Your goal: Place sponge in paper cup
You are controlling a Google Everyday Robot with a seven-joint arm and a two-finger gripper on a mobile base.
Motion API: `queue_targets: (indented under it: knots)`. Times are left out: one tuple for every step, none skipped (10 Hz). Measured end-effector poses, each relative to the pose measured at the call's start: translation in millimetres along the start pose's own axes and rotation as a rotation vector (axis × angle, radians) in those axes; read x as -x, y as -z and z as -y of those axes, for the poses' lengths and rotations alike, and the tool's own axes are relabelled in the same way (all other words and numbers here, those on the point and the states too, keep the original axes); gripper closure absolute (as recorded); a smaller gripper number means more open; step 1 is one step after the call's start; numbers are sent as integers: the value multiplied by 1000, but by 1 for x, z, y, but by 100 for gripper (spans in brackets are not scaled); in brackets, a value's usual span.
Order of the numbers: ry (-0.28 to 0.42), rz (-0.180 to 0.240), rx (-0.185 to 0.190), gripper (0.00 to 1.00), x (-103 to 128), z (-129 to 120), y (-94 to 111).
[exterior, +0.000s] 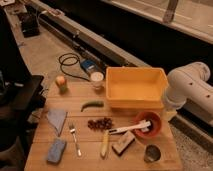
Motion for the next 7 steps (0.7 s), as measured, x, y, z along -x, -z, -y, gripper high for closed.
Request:
queue_targets:
  knots:
    - [0,0,0,35,0,0,0]
    - [1,0,0,35,0,0,0]
    - [8,-1,-3,35,0,0,1]
    - [41,-5,-17,35,2,0,6]
    - [112,-9,-32,35,9,2,15]
    - [189,-11,-46,35,18,5,25]
    - [282,-8,-55,35,37,5,37]
